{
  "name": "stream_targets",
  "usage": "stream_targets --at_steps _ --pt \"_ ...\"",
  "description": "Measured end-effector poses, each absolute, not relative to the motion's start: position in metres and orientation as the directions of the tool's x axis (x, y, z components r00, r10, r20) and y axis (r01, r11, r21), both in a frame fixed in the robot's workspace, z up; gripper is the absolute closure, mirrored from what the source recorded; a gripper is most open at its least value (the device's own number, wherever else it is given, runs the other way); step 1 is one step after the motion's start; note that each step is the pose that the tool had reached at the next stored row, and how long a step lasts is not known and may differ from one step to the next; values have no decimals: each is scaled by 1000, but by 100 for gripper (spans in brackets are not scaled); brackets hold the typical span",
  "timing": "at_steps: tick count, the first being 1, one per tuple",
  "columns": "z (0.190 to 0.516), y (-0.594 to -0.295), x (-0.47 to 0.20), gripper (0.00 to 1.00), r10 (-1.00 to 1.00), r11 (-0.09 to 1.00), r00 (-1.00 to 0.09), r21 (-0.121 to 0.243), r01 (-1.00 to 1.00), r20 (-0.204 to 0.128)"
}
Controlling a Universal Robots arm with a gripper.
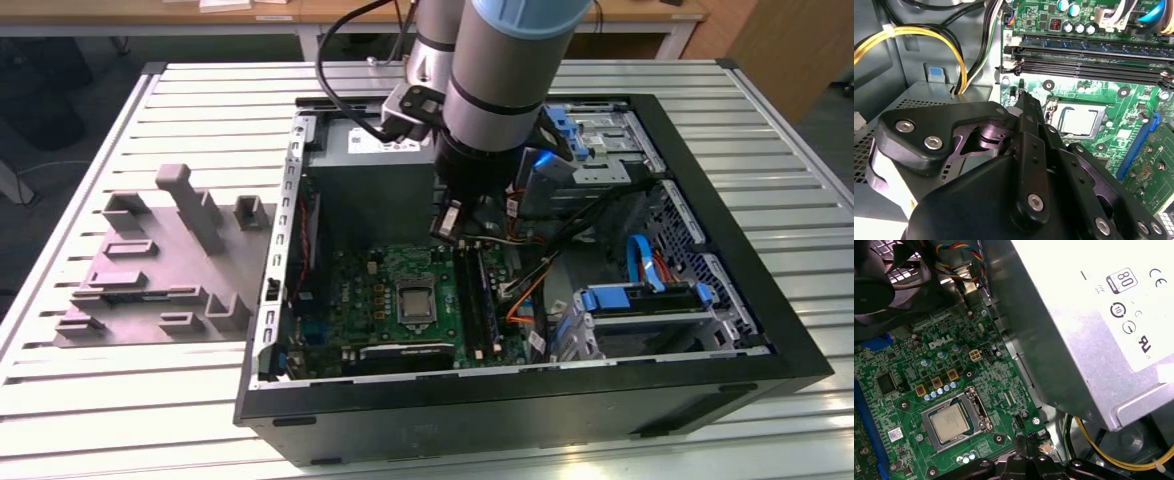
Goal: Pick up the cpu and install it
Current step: 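Install the first cpu locking lever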
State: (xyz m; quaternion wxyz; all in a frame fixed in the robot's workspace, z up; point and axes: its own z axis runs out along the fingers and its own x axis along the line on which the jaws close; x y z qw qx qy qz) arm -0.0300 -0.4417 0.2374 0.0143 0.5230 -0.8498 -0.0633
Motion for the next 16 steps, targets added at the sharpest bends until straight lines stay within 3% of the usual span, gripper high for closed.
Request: stream_targets --at_steps 16 --pt "237 -451 -33 89 -908 411 -417 119 -904 -35"
